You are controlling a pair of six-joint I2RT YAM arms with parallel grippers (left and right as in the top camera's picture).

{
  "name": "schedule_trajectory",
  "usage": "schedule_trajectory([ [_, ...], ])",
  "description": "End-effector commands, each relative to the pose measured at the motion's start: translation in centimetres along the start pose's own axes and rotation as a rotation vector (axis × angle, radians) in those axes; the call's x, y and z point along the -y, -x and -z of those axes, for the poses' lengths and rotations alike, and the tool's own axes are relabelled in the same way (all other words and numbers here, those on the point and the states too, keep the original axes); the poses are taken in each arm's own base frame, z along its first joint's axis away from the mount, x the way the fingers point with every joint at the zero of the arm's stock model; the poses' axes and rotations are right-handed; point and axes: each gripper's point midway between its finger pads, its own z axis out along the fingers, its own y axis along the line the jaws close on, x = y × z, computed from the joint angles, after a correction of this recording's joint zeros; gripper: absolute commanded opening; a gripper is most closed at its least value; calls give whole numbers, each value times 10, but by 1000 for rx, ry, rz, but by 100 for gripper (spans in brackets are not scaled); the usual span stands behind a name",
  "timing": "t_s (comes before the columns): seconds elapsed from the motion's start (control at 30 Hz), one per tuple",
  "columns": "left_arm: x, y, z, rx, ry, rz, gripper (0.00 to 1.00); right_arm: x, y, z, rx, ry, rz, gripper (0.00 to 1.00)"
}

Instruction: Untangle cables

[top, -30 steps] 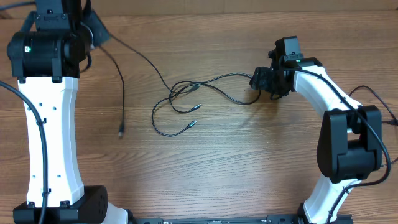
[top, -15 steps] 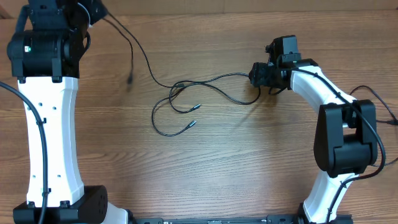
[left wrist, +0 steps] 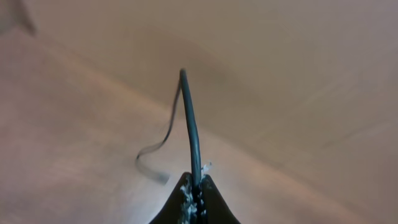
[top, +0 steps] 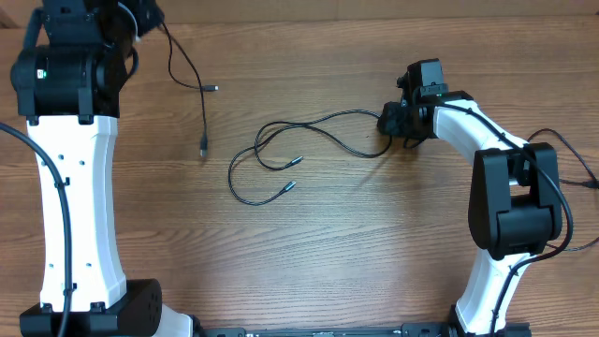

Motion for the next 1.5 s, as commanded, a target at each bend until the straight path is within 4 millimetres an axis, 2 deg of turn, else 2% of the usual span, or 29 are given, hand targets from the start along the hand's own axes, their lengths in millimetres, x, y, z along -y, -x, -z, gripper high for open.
schedule_trajectory([
  [0.0,-18,-22,4,-89,77,4,4,4,-16,-7,-58,-24,-1,49],
  [0.03,-23,-30,5,-121,96,-1,4,5,-19,-6,-70,-27,-2,48],
  [0.17,-41,-60,13,-247,170,-22,4,10,-38,-5,-144,-53,-12,35],
  [0.27,-48,-71,17,-295,199,-31,4,20,-53,-4,-190,-110,-20,32],
  [0.43,-51,-75,20,-316,211,-34,4,55,-77,2,-237,-315,-138,22],
  [0.63,-51,-76,20,-318,212,-34,4,77,-85,13,-235,-460,-229,21],
  [0.77,-52,-77,21,-325,216,-35,4,106,-95,33,-210,-654,-350,21],
  [0.83,-53,-78,21,-327,217,-36,4,113,-97,37,-206,-686,-394,20],
  [0.9,-53,-78,21,-327,217,-36,4,108,-98,32,-218,-633,-441,7],
  [0.93,-53,-78,21,-327,217,-36,4,104,-97,29,-225,-601,-448,4],
  [1.07,-53,-78,21,-327,217,-36,4,76,-94,14,-281,-401,-366,4],
  [1.17,-53,-78,21,-328,217,-36,4,70,-93,13,-292,-362,-344,4],
  [1.33,-53,-78,21,-330,219,-36,4,62,-78,34,-310,-345,-269,4],
  [1.47,-53,-78,21,-330,219,-36,4,57,-48,69,-244,-366,-261,4],
])
